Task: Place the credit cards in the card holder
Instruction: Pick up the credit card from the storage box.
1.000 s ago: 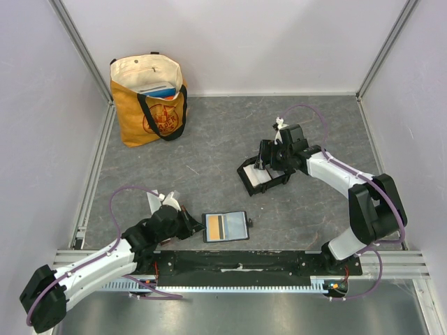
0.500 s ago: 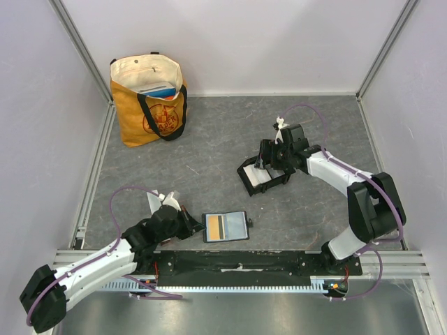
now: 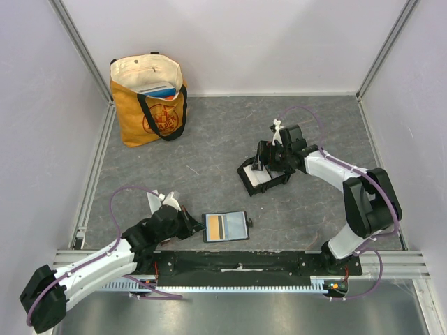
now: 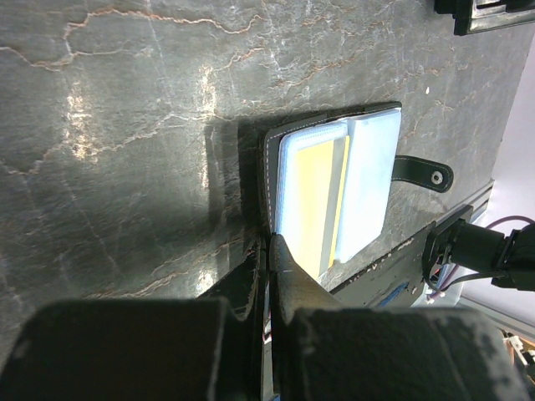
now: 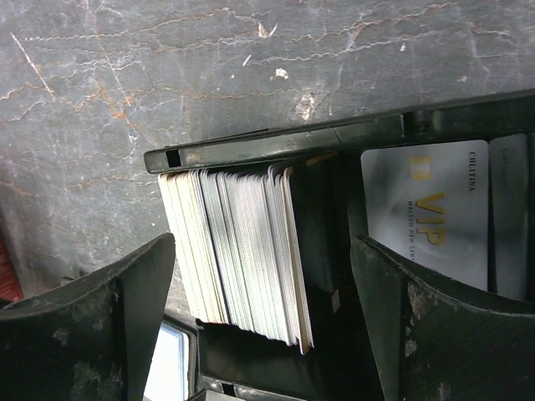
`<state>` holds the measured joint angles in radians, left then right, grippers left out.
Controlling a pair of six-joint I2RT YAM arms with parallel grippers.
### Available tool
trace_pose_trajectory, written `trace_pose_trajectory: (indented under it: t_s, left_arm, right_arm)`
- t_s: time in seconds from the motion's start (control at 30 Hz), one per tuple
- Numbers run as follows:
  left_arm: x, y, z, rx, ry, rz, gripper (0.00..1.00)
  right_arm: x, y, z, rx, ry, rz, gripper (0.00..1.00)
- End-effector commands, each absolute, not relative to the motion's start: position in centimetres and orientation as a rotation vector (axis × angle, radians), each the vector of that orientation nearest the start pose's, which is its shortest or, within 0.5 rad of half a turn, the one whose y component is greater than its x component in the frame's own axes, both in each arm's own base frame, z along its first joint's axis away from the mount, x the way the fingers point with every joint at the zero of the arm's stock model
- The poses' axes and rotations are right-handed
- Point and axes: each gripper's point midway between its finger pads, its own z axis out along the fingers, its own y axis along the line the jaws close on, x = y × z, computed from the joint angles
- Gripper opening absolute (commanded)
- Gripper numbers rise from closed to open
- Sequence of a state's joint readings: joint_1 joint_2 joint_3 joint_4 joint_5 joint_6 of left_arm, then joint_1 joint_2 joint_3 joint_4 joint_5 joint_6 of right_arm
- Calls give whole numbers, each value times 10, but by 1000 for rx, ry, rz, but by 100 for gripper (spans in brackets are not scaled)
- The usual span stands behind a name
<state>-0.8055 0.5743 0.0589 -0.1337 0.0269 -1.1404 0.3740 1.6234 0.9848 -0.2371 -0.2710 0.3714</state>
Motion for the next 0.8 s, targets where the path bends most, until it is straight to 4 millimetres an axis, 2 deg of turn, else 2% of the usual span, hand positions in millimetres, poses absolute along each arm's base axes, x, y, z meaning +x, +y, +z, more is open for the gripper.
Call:
trace_pose_trajectory:
  t_s: [0.0,0.23,0.5,0.77]
  left_arm:
    - [134,-197,33,-430,2393,-1032,2]
    - [134,-197,31,-431,2396,-1027,2]
    - [134,-198,32,-422,2396,-1028,2]
    - [135,-198,33,-424,2391,-1031,2]
  right_arm:
    - [347,213,81,-159,2476,762,92]
    - [345,217,80,-167,2485,797,92]
    - [342,222,95,-179,2454,857,81]
    - [338,217,97,-175,2449,852,72]
